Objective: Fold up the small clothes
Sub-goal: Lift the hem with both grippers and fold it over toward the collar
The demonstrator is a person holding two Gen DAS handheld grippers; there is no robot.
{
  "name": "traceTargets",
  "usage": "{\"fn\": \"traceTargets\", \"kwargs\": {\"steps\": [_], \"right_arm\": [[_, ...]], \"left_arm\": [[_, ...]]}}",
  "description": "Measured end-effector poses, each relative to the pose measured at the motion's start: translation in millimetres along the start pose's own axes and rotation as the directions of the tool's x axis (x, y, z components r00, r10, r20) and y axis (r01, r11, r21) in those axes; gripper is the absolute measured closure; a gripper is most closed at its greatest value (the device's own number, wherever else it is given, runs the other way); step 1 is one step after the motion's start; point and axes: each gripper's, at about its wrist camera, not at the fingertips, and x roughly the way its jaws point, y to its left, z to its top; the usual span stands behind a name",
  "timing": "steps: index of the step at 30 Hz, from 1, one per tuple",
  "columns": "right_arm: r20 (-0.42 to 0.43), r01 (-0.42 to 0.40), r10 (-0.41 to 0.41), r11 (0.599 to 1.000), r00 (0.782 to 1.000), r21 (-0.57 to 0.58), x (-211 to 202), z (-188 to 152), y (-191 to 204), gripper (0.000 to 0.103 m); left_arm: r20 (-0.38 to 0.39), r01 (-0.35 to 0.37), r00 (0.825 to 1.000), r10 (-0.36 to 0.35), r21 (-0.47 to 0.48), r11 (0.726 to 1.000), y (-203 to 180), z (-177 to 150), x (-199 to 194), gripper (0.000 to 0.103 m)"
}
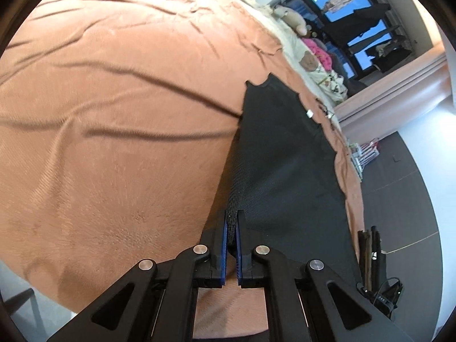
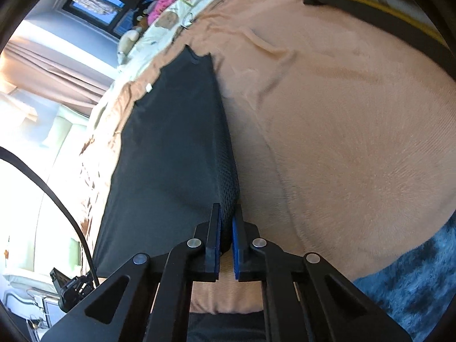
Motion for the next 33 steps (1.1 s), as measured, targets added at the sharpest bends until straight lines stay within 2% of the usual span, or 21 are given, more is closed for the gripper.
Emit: {"fn": "traceTargets", "kwargs": {"steps": [9,33], "right_arm": [[0.037,-0.050,0.051,0.998,0.998,-0.037,-26,-14,7,0.101],[0.133,-0.181,0.204,0.969,0.970,-0.167,-110,-56,-11,0.101]], "left_arm": [[0.038,0.041,0.998,-0.041,0.017,0.999,-12,-4,-38,0.099],[0.153,0.099,0.982,-0.111,0.086,0.991,-31,-62,-158,0.099]]}}
